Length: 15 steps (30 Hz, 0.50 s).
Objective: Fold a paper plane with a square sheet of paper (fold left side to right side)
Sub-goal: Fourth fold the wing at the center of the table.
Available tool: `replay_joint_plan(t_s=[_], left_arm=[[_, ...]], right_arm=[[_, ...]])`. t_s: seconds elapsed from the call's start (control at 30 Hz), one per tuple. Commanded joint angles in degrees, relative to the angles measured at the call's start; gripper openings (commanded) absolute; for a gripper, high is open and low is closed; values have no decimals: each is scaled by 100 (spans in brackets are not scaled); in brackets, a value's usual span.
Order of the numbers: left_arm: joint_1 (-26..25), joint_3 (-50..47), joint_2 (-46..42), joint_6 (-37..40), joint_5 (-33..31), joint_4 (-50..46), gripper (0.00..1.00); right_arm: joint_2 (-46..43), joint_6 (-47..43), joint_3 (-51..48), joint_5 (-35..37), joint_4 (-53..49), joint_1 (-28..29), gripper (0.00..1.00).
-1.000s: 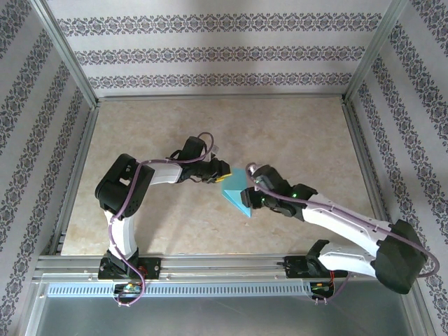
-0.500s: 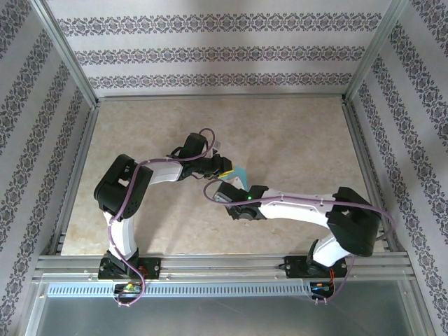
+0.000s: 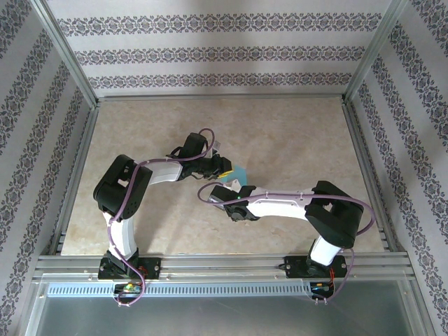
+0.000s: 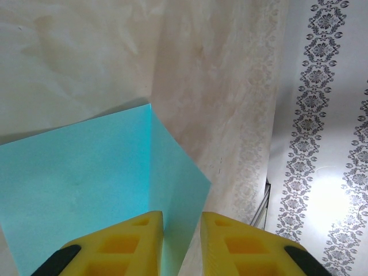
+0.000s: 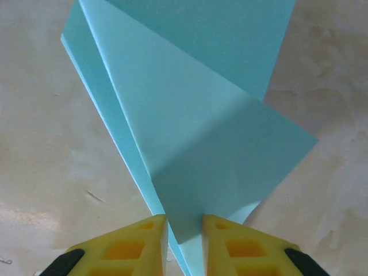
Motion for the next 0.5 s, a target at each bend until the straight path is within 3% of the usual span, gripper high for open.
replay_joint_plan(t_s=[0.0,0.27,0.47], left_arm=[[-64,123,-173,34,-59,-127,24],[-60,122,-171,43,-77,-137,24],[-65,149,-154,52,-82,-155,24]], right_arm=[[92,130,43,293,-206,86,22],[140,165,12,370,-274,90,20],[175,174,12,416,-295,90,29]])
